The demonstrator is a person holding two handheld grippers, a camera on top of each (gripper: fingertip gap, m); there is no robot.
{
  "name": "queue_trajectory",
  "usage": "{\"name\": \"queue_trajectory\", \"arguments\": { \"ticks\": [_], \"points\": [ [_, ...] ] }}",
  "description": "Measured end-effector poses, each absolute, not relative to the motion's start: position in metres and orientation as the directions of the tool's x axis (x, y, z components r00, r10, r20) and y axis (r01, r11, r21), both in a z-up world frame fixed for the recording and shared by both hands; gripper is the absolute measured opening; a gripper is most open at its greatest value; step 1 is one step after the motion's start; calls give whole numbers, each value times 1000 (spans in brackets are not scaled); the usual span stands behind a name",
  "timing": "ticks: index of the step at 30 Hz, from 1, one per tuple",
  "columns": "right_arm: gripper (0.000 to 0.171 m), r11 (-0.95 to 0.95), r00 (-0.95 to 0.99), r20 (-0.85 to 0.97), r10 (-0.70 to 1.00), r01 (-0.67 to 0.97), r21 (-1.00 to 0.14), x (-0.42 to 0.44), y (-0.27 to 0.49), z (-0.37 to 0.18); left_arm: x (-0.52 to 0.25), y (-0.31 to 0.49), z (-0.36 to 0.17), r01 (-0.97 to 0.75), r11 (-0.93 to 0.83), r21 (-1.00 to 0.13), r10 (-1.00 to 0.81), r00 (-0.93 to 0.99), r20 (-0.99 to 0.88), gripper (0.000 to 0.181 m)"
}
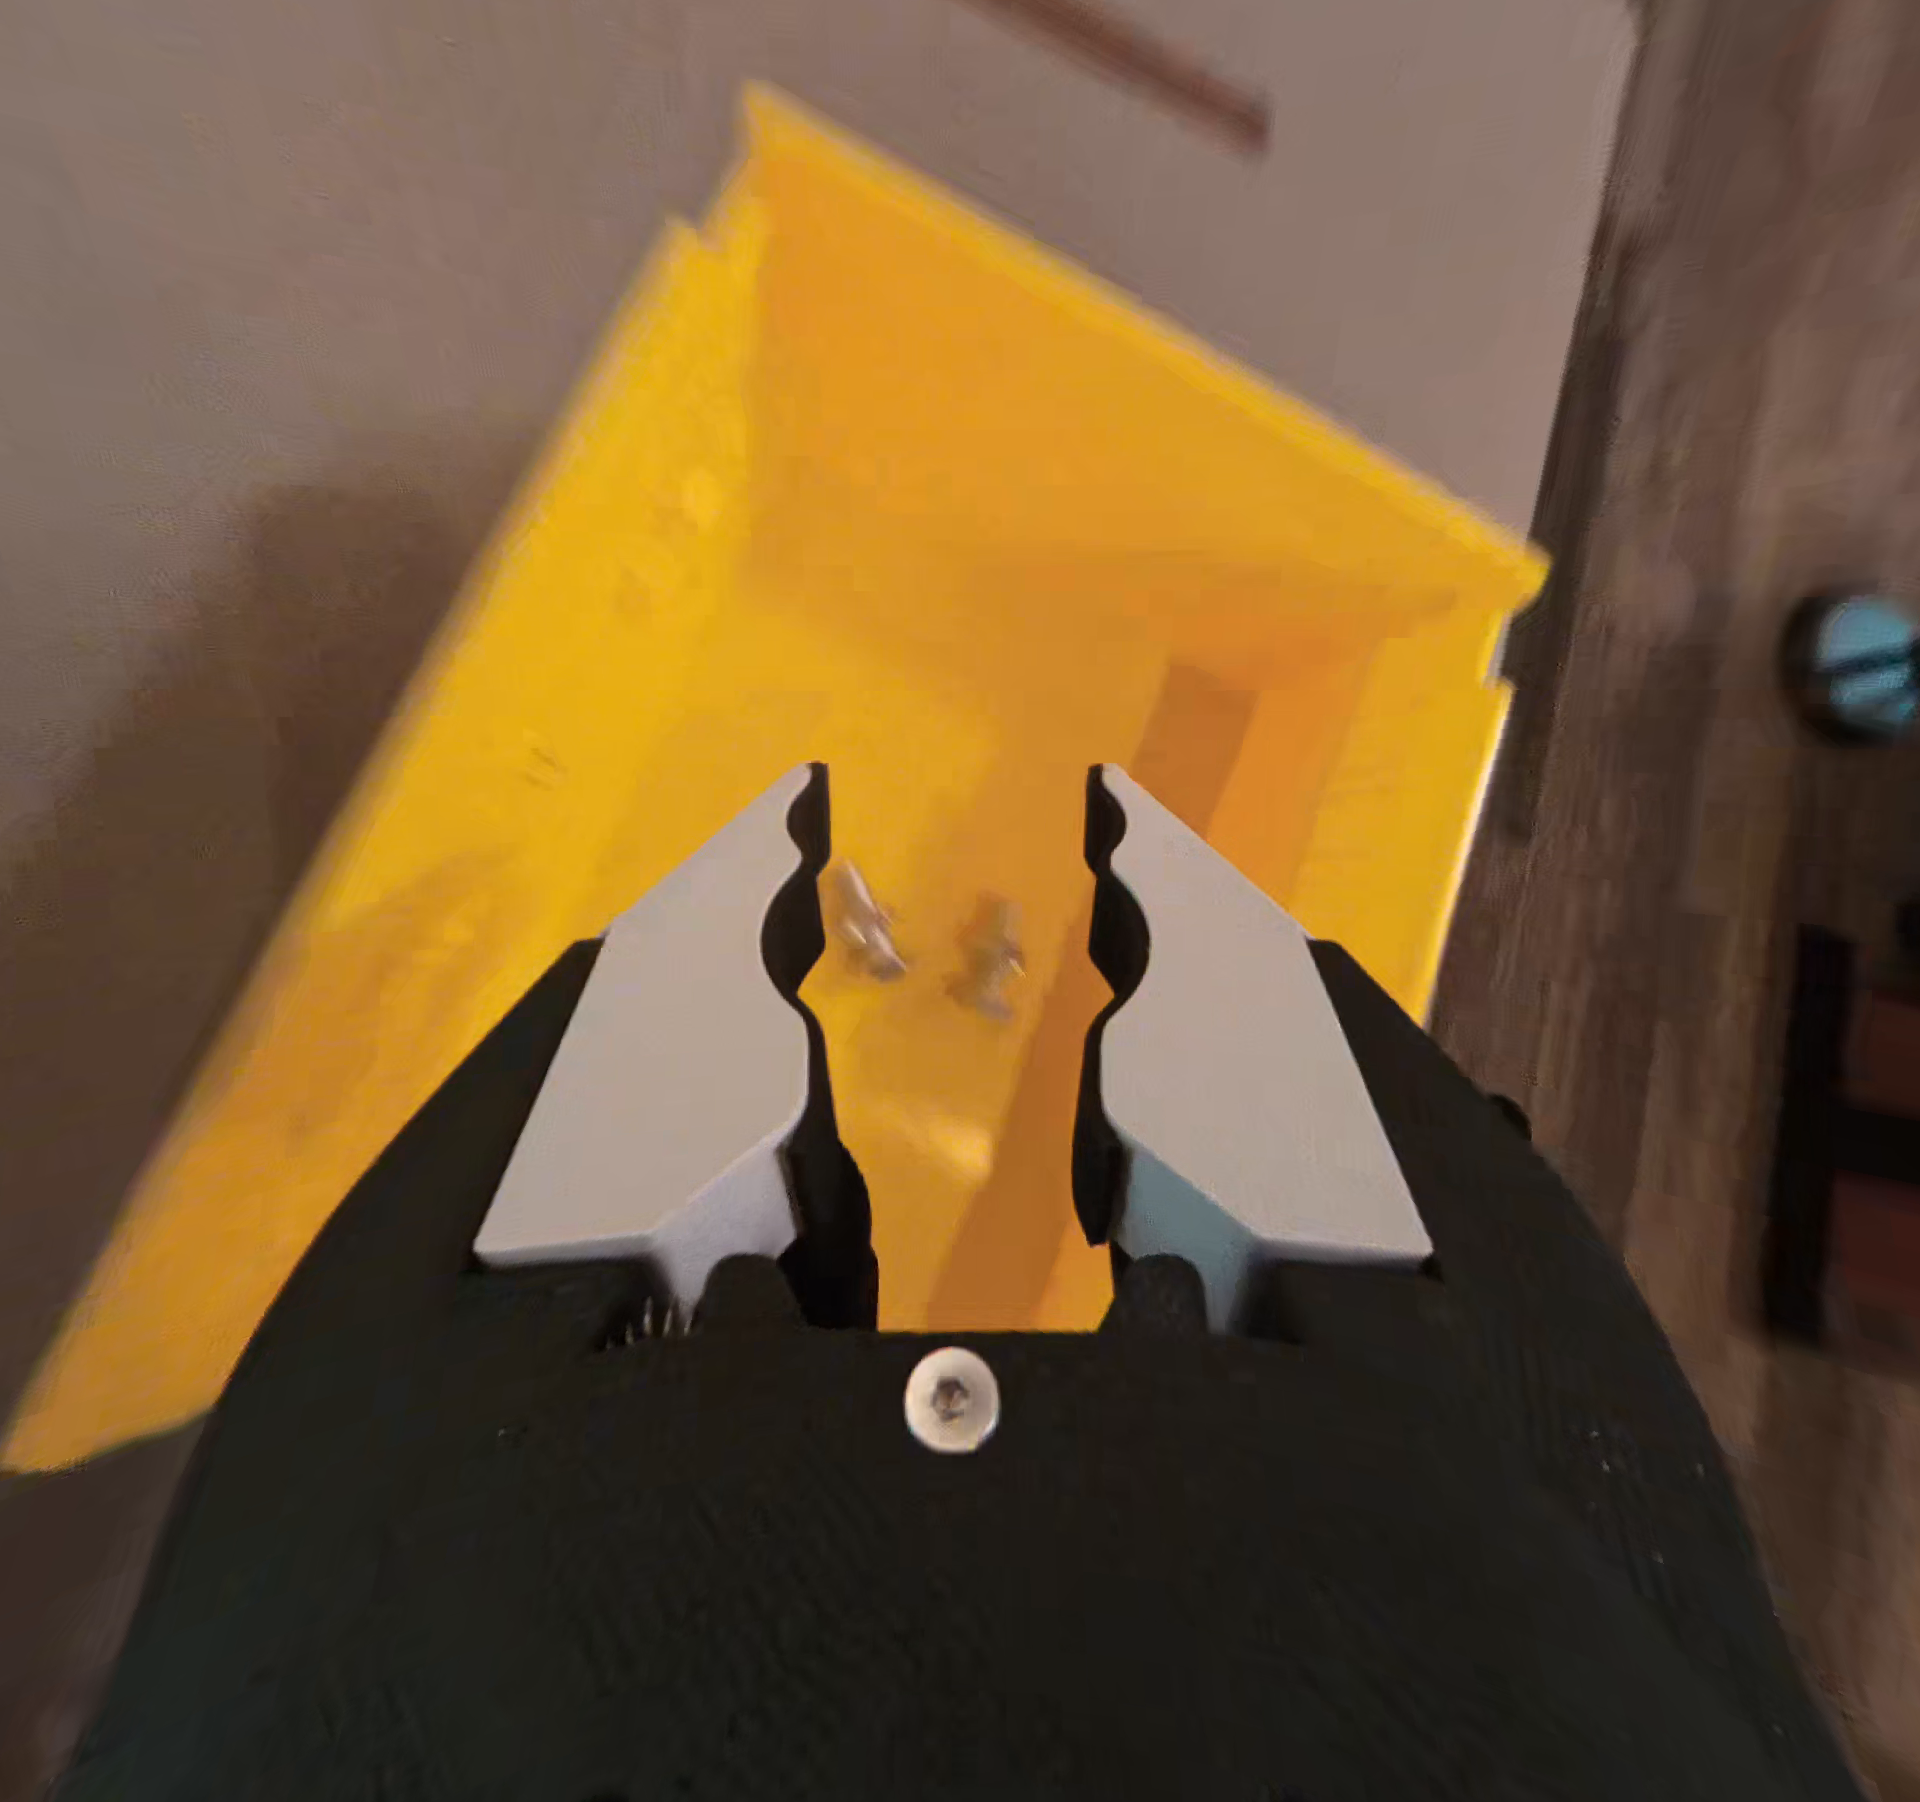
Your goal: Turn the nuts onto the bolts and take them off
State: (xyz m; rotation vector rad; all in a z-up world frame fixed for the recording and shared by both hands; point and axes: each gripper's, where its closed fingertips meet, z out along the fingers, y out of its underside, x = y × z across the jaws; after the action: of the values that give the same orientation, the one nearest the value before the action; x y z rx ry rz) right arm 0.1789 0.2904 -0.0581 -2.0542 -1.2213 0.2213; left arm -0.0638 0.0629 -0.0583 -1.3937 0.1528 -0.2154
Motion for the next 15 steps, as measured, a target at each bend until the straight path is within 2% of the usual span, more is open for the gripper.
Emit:
{"name": "queue_trajectory", "arguments": {
  "ticks": [3,5,7,10,15],
  "points": [
    [35,-80,461,149,875,441,-894,108,229,6,-79,64,-58,40,168,-985,-160,987,13,91],
    [24,16,347,109,932,262,-965,61,181,24,-81,63,-56,21,174,-984,-84,996,7,89],
    [9,3,291,34,956,107,-994,17,151,16,-94,59,-55,-8,177,-984,3,1000,-8,86],
    [4,-31,253,-16,967,52,-998,-47,130,-39,-115,50,-52,-53,185,-981,130,991,-29,81],
    [0,208,280,186,942,-51,-977,-108,102,-62,-146,16,-29,-82,233,-969,277,961,-15,76]
  ]
}}
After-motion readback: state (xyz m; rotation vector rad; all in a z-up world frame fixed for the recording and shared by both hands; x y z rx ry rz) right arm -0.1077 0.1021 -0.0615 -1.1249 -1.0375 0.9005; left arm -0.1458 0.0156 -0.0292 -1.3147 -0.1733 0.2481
